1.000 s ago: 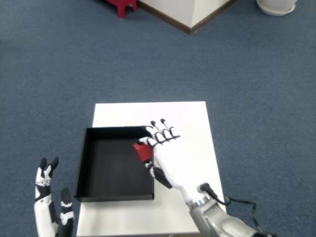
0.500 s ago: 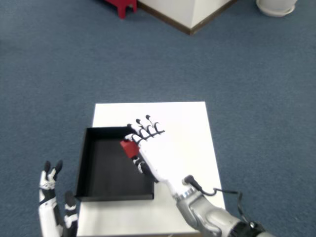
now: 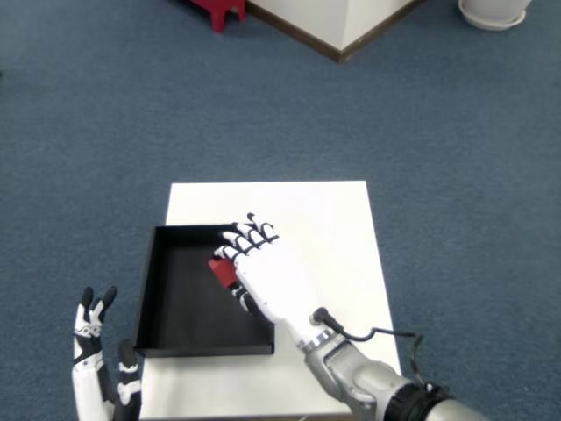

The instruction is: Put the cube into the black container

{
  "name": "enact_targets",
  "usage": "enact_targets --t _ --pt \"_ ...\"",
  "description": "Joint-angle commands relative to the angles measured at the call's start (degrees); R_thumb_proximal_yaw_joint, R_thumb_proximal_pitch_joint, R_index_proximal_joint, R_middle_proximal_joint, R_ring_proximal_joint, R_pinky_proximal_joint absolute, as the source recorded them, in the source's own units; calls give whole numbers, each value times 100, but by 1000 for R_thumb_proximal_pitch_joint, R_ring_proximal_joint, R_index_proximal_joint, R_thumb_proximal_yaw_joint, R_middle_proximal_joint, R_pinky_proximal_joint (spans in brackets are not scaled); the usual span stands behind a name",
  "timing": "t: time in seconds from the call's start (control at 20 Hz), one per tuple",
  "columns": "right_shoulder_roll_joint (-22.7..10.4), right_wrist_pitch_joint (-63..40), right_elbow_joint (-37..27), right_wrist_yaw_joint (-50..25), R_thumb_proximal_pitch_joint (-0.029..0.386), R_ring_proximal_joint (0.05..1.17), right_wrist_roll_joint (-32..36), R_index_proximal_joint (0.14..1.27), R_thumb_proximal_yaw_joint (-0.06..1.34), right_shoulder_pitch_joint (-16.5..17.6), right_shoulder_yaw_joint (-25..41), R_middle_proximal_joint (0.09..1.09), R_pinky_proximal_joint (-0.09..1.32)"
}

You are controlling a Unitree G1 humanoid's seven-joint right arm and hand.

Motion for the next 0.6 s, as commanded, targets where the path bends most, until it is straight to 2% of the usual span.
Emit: enact_targets --t 0.05,0.35,0.4,0.45,0.5,0.55,0.6 --pt "27 -192 -70 -336 202 286 104 1028 1269 -385 -41 339 170" --pt "47 -226 149 -477 202 301 358 1029 1267 -547 269 353 187" --pt "52 -229 188 -493 200 304 410 948 1251 -570 320 353 190" --pt "57 -231 228 -481 178 302 486 640 1026 -596 372 300 190" --pt "58 -227 238 -433 139 267 550 461 790 -625 413 254 152" --pt "55 -216 224 -396 120 247 590 395 701 -654 443 237 124" --pt "46 -190 188 -366 114 235 639 375 667 -695 475 226 102"
